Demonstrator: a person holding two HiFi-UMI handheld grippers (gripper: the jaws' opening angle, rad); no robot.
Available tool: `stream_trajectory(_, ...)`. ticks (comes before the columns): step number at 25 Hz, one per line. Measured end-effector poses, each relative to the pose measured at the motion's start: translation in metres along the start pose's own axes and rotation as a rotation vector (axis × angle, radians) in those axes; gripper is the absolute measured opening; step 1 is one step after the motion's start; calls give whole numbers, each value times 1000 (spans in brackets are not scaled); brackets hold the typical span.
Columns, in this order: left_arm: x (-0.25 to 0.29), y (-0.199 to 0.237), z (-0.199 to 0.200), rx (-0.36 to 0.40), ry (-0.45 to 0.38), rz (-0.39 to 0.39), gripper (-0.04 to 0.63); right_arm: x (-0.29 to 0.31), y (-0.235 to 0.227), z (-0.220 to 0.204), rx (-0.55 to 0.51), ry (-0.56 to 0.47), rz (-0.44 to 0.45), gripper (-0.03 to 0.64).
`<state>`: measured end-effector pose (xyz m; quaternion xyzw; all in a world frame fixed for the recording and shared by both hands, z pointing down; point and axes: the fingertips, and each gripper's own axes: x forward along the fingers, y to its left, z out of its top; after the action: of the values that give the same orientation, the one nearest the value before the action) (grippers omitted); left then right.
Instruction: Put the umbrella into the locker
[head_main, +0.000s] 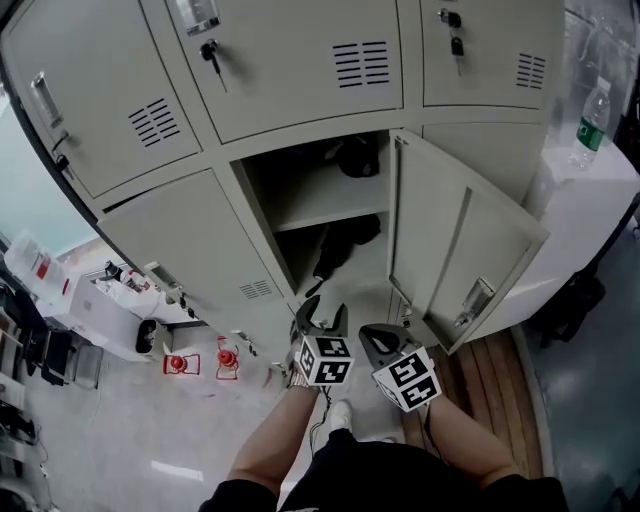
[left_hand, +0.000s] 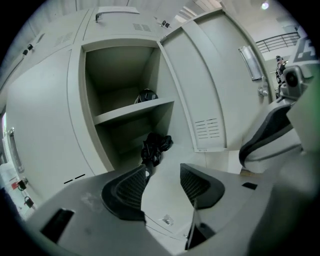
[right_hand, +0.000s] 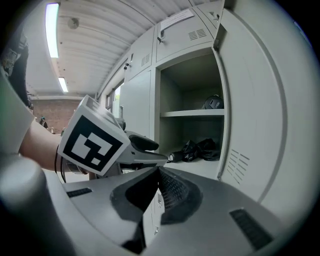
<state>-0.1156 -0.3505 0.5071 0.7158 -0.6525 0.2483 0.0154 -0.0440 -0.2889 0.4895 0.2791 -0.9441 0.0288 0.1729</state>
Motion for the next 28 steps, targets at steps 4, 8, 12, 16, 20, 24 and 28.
stream_trajectory(4,-24,-6,-6,-15,-5,17,187,-11,8,-5,-8,2,12,54)
stream_trajectory(8,-52,-10,-14,-29,-4,55,80,-22,18,-7,-23,-2,29,54)
stream_trajectory(12,-79,-18,-23,-52,2,64,33,-33,31,-6,-32,-12,54,54)
stream_trajectory(16,-102,-36,-29,-96,-26,-23,26,-39,43,-11,-34,-7,71,54)
stream_trajectory(20,-126,-49,-35,-144,-48,-112,26,-44,55,-9,-16,-16,67,54)
stream_trajectory(24,-146,-51,-44,-148,-55,-153,26,-45,70,-2,2,-34,45,54)
stream_trajectory(28,-169,-40,-58,-149,-59,-185,26,-42,96,3,19,-44,16,54)
